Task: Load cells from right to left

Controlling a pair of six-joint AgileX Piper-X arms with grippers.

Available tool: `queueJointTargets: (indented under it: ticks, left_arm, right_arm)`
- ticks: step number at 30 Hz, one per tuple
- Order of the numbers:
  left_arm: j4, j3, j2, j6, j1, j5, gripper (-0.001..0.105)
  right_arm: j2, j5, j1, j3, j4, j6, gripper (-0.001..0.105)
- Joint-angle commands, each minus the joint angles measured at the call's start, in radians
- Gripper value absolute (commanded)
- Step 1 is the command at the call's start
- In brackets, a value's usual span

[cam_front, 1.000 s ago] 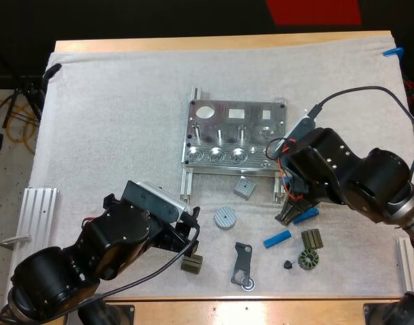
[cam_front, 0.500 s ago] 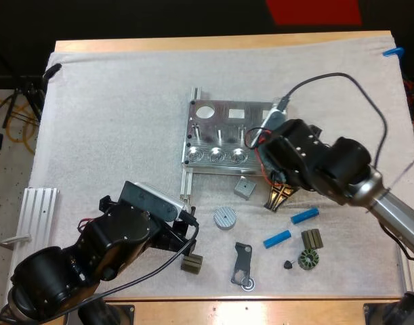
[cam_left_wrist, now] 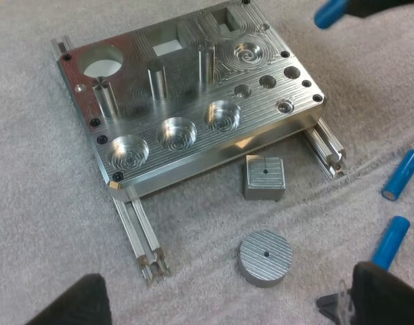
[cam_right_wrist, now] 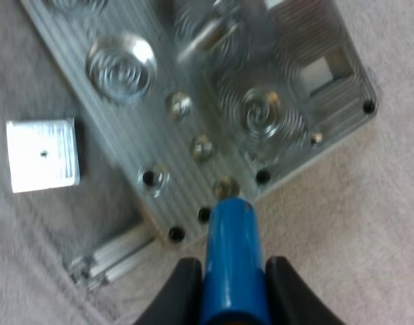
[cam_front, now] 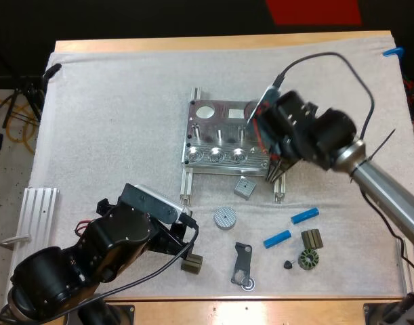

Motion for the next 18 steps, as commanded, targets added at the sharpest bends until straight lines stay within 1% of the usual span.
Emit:
queueJointTargets:
  ticks: [1, 3, 5, 8, 14, 18]
  left_arm:
    - [0.002, -0.008, -0.004, -0.006, -0.001, -0.02, 0.071]
    - [0.002, -0.008, -0.004, -0.006, -0.001, -0.02, 0.071]
    - [0.002, -0.008, -0.004, -0.006, -0.001, -0.02, 0.071]
    - [0.002, -0.008, -0.004, -0.004, -0.001, -0.02, 0.071]
    - [0.0, -0.008, -0.004, 0.024, -0.001, -0.028, 0.071]
    - [0.0, -0.008, -0.004, 0.028, -0.001, -0.028, 0.071]
  right_arm:
    - [0.005, -0.031, -0.025, -0.03, 0.0, -0.012, 0.0]
    - [0.017, -0.036, -0.049, -0.049, 0.0, -0.012, 0.0]
    - [0.036, -0.076, -0.073, -0.069, 0.012, -0.012, 0.0]
    - [0.06, -0.101, -0.084, -0.076, 0.029, -0.012, 0.0]
    - [0.121, -0.105, -0.084, -0.076, 0.039, -0.033, 0.0]
    - [0.158, -0.105, -0.084, -0.076, 0.039, -0.034, 0.0]
